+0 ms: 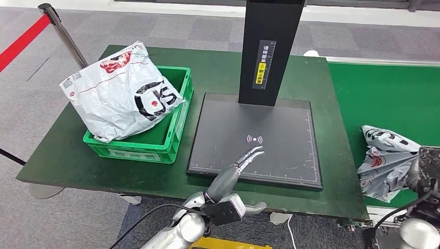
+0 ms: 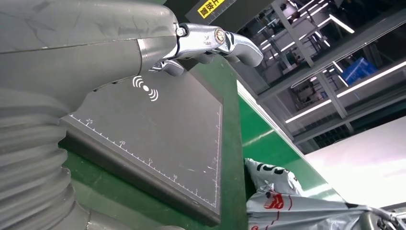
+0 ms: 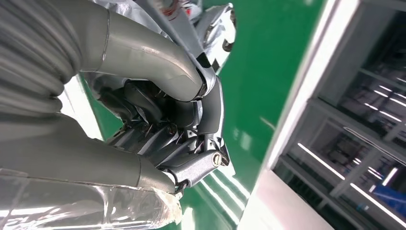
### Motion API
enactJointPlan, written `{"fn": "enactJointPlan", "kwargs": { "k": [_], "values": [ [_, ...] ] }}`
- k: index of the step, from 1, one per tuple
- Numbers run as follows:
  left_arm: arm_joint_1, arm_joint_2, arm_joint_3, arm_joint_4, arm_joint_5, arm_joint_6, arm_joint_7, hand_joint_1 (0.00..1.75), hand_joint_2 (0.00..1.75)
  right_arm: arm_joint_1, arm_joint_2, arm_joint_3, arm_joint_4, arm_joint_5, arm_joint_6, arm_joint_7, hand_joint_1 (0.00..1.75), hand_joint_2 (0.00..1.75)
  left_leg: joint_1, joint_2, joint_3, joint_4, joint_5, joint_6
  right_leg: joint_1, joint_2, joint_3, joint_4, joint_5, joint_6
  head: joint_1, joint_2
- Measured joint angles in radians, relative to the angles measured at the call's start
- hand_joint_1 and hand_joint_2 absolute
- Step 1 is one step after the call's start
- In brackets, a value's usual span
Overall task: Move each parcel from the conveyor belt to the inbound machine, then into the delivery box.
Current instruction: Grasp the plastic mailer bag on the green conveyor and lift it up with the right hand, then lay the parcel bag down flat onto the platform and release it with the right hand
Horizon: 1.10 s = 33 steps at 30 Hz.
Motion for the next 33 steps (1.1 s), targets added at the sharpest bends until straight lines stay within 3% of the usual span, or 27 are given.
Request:
{"fn": "enactJointPlan", "kwargs": {
  "k": [17, 27, 33],
  "values": [
    [-0.002, -0.002, 0.0, 0.01, 0.009, 0.007, -0.045, 0.0, 1.75, -0.138, -0.017, 0.152, -0.066, -0.012, -0.033, 0.003, 1.75, 1.75, 0.0, 0.001, 0.002, 0.0, 0.001, 0.0, 0.0, 0.001, 0.001, 0.0, 0.001, 0.0, 0.0, 0.0],
    [-0.003, -0.003, 0.0, 0.015, 0.012, 0.009, -0.055, 0.0, 1.75, -0.16, -0.017, 0.181, -0.073, -0.01, -0.029, -0.001, 1.75, 1.75, 0.0, 0.001, 0.001, 0.0, 0.001, 0.0, 0.0, 0.001, 0.001, 0.0, 0.001, 0.0, 0.0, 0.0],
    [-0.009, -0.007, -0.013, 0.042, 0.028, 0.02, -0.088, 0.0, 1.75, -0.235, -0.017, 0.267, -0.062, -0.005, -0.01, 0.005, 1.75, 1.75, 0.0, 0.003, 0.003, 0.0, 0.001, -0.001, 0.0, 0.003, 0.0, 0.0, 0.001, -0.001, 0.0, 0.0]
  ]
}}
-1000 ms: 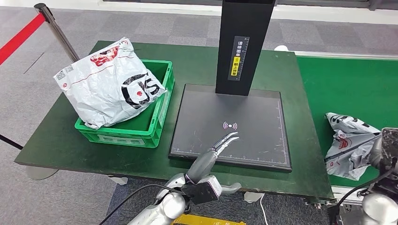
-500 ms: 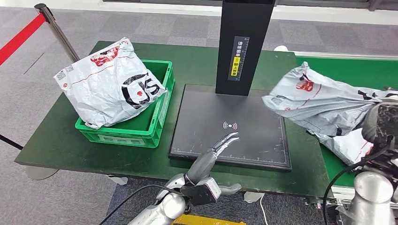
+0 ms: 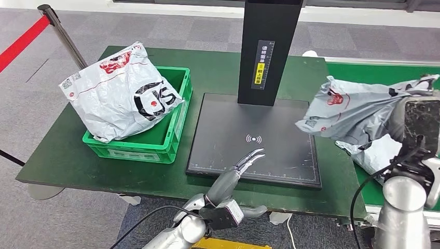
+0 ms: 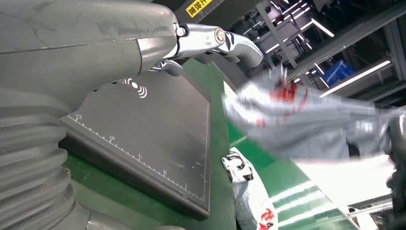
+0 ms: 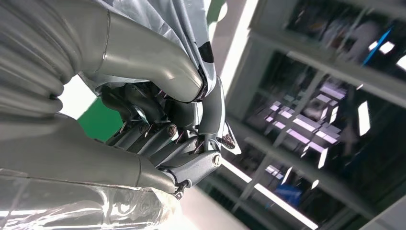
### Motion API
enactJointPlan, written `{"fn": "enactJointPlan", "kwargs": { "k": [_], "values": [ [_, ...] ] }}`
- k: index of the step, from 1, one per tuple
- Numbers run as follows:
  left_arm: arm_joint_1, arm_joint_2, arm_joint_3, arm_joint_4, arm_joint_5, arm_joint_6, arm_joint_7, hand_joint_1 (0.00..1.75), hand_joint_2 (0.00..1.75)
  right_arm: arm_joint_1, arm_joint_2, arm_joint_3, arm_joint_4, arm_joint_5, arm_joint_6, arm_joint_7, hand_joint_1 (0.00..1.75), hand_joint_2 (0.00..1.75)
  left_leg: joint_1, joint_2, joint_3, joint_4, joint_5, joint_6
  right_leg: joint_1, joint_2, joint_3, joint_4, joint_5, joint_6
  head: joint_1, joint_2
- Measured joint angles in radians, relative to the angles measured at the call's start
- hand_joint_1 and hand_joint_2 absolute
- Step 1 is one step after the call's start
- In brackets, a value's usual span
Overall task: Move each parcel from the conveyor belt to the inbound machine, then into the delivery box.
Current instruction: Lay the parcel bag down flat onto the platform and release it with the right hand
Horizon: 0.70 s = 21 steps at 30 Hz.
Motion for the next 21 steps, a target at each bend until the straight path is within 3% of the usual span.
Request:
{"fn": "enactJointPlan", "kwargs": {
  "k": [10, 21],
  "values": [
    [-0.014, -0.003, -0.046, 0.013, 0.024, -0.01, -0.026, 0.0, 1.75, -0.088, -0.019, 0.131, 0.077, -0.09, 0.026, -0.028, 1.75, 1.75, 0.0, 0.0, 0.0, 0.0, 0.0, 0.0, 0.0, 0.001, 0.0, 0.0, 0.0, 0.0, 0.0, 0.0],
    [-0.019, -0.003, -0.067, 0.015, 0.033, -0.01, -0.035, 0.0, 1.75, -0.128, -0.019, 0.194, 0.193, -0.135, 0.019, -0.053, 1.75, 1.75, 0.0, 0.0, 0.0, 0.0, 0.0, 0.0, 0.0, 0.0, 0.0, 0.0, 0.0, 0.0, 0.0, 0.0]
  ]
}}
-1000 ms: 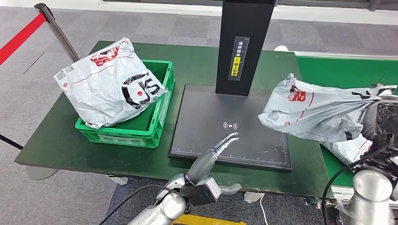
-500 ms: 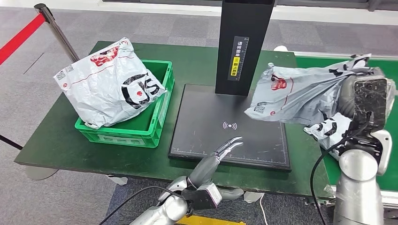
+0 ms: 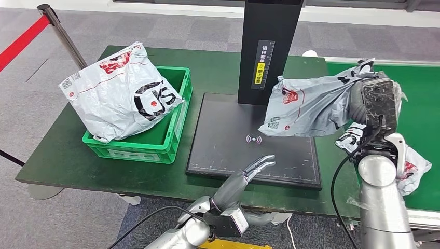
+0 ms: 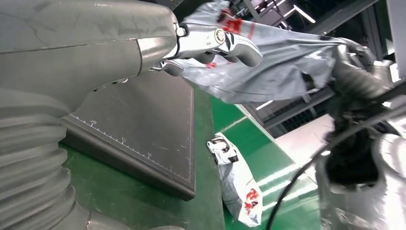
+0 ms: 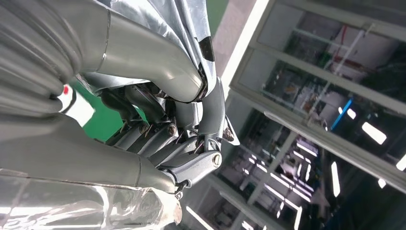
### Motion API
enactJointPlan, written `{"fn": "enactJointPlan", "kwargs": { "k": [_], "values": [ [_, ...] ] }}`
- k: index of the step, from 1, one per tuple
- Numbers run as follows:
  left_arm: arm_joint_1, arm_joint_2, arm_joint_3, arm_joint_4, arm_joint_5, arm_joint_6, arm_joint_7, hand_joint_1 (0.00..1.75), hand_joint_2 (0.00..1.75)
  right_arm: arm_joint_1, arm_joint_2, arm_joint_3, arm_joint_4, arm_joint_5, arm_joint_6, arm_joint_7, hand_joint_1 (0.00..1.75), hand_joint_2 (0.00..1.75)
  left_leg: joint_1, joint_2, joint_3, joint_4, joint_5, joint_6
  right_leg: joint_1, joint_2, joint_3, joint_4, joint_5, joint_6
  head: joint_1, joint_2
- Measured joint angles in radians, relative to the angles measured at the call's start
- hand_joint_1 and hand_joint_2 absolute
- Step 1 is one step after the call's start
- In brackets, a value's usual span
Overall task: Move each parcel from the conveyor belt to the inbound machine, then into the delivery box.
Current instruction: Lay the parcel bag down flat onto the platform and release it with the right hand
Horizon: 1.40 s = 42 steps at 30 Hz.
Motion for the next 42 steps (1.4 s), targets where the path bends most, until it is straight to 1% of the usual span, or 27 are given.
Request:
{"fn": "enactJointPlan", "kwargs": {
  "k": [4, 8, 10, 14, 18, 21, 26, 31, 38, 40, 42],
  "values": [
    [0.0, -0.001, -0.001, 0.0, 0.008, 0.005, -0.012, 0.0, 1.75, -0.049, 0.004, 0.025, 0.099, -0.038, -0.005, -0.02, 1.75, 1.75, 0.0, 0.0, 0.0, 0.0, 0.0, 0.0, 0.0, 0.0, 0.0, 0.0, 0.0, 0.0, 0.0, 0.0],
    [-0.001, -0.001, -0.002, 0.003, 0.021, 0.014, -0.032, 0.0, 1.75, -0.116, 0.017, 0.051, 0.244, -0.08, -0.018, -0.058, 1.75, 1.75, 0.0, 0.0, 0.0, 0.0, 0.001, -0.001, 0.0, 0.0, 0.0, 0.0, 0.001, 0.0, 0.0, 0.0],
    [-0.002, -0.001, -0.002, 0.005, 0.032, 0.022, -0.042, 0.0, 1.75, -0.147, 0.026, 0.064, 0.319, -0.109, -0.007, -0.091, 1.75, 1.75, 0.0, 0.0, 0.0, 0.0, 0.001, -0.001, 0.0, 0.0, 0.0, 0.0, 0.001, 0.0, 0.0, 0.0],
    [-0.003, -0.001, -0.002, 0.01, 0.056, 0.039, -0.059, 0.0, 1.75, -0.205, 0.057, 0.107, 0.486, -0.162, 0.028, -0.186, 1.75, 1.75, 0.0, 0.001, 0.001, 0.0, 0.001, -0.001, 0.0, 0.002, 0.0, 0.0, 0.001, 0.0, 0.0, 0.0],
    [-0.003, -0.001, -0.002, 0.016, 0.064, 0.044, -0.067, 0.0, 1.75, -0.228, 0.089, 0.157, 0.588, -0.183, 0.03, -0.227, 1.75, 1.75, 0.001, 0.0, 0.001, 0.0, 0.001, -0.001, 0.001, 0.001, 0.0, 0.0, 0.001, 0.0, 0.0, 0.0],
    [-0.004, -0.001, -0.002, 0.02, 0.068, 0.044, -0.069, 0.0, 1.75, -0.222, 0.114, 0.194, 0.612, -0.199, 0.039, -0.241, 1.75, 1.75, 0.001, 0.001, 0.0, 0.0, 0.001, -0.001, 0.001, 0.002, -0.001, 0.0, 0.001, 0.0, 0.0, 0.0],
    [-0.005, -0.001, -0.003, 0.025, 0.071, 0.037, -0.072, 0.0, 1.75, -0.206, 0.158, 0.243, 0.634, -0.206, 0.045, -0.235, 1.75, 1.75, 0.001, 0.002, 0.0, 0.0, 0.001, -0.001, 0.001, 0.003, -0.001, 0.0, 0.001, 0.0, 0.0, 0.0],
    [-0.006, -0.001, -0.003, 0.029, 0.071, 0.034, -0.074, 0.0, 1.75, -0.194, 0.19, 0.27, 0.647, -0.224, 0.065, -0.248, 1.75, 1.75, 0.001, 0.002, 0.001, 0.0, 0.001, -0.001, 0.001, 0.003, -0.001, 0.0, 0.001, 0.0, 0.0, 0.0],
    [-0.007, -0.001, -0.003, 0.031, 0.072, 0.035, -0.074, 0.0, 1.75, -0.181, 0.204, 0.287, 0.642, -0.229, 0.069, -0.248, 1.75, 1.75, 0.001, 0.002, 0.001, 0.0, 0.001, -0.001, 0.001, 0.003, -0.001, 0.0, 0.001, 0.0, 0.0, 0.0],
    [-0.007, -0.001, -0.003, 0.031, 0.072, 0.038, -0.069, 0.0, 1.75, -0.16, 0.204, 0.295, 0.613, -0.231, 0.06, -0.232, 1.75, 1.75, 0.001, 0.002, 0.001, 0.0, 0.001, -0.001, 0.001, 0.003, -0.001, 0.0, 0.001, 0.0, 0.0, 0.0],
    [-0.007, -0.001, -0.004, 0.03, 0.072, 0.04, -0.062, 0.0, 1.75, -0.123, 0.2, 0.303, 0.553, -0.226, 0.051, -0.201, 1.75, 1.75, 0.001, 0.002, 0.001, 0.0, 0.001, -0.001, 0.001, 0.003, -0.002, 0.0, 0.001, 0.0, 0.0, 0.0]
  ]
}}
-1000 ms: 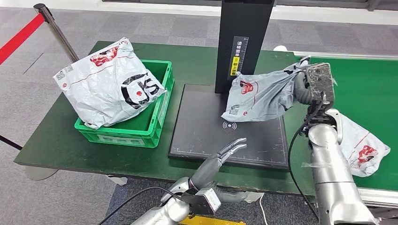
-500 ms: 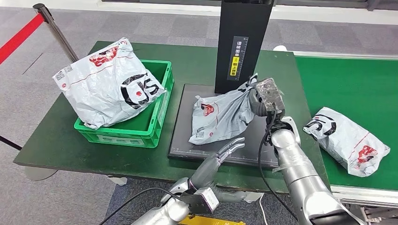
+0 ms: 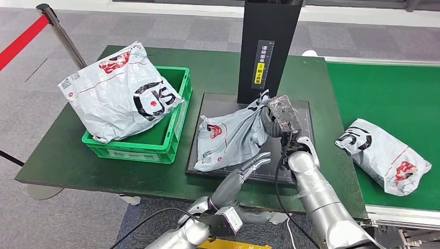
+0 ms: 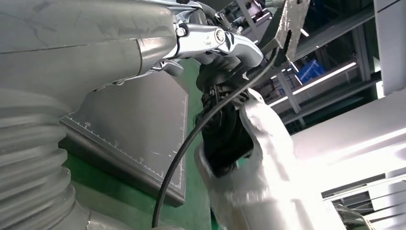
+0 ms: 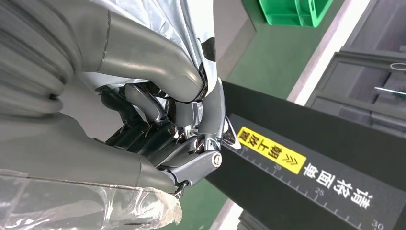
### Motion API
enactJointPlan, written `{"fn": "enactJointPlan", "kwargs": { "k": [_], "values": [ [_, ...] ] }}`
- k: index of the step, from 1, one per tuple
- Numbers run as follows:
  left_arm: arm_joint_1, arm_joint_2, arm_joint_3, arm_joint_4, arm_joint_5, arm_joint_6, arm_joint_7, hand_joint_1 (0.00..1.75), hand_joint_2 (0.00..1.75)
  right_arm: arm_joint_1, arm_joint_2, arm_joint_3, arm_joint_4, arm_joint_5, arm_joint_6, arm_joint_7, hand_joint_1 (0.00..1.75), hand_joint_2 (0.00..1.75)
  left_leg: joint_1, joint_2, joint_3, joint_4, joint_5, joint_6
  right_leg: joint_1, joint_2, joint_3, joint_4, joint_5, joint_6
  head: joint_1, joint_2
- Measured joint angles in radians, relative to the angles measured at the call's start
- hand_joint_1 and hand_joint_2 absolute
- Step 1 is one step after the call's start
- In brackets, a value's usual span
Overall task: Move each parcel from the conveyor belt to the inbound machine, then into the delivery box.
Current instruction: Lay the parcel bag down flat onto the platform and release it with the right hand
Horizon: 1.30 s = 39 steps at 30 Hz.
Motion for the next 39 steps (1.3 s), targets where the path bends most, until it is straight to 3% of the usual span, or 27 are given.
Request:
{"fn": "enactJointPlan", "kwargs": {
  "k": [7, 18, 39],
  "values": [
    [0.0, 0.0, 0.0, -0.007, -0.013, -0.004, 0.023, 0.0, 1.75, 0.148, -0.029, 0.002, -0.226, 0.042, -0.02, 0.065, 1.75, 1.75, 0.0, 0.001, 0.0, 0.0, -0.001, -0.001, 0.0, 0.001, -0.001, 0.0, 0.0, 0.0, 0.0, 0.0],
    [0.0, 0.0, 0.0, -0.009, -0.023, -0.005, 0.031, 0.0, 1.75, 0.18, -0.032, 0.002, -0.248, 0.05, -0.031, 0.061, 1.75, 1.75, 0.0, 0.002, 0.0, 0.0, -0.001, -0.001, 0.0, 0.003, -0.001, 0.0, 0.0, 0.0, 0.0, 0.0],
    [-0.002, 0.002, -0.015, -0.019, -0.032, 0.001, 0.062, 0.0, 1.75, 0.084, -0.013, -0.146, 0.008, -0.022, -0.075, 0.03, 1.75, 1.75, 0.0, 0.001, 0.0, 0.0, -0.001, -0.001, 0.0, 0.002, 0.0, 0.0, 0.0, 0.0, 0.0, 0.0]
  ]
}}
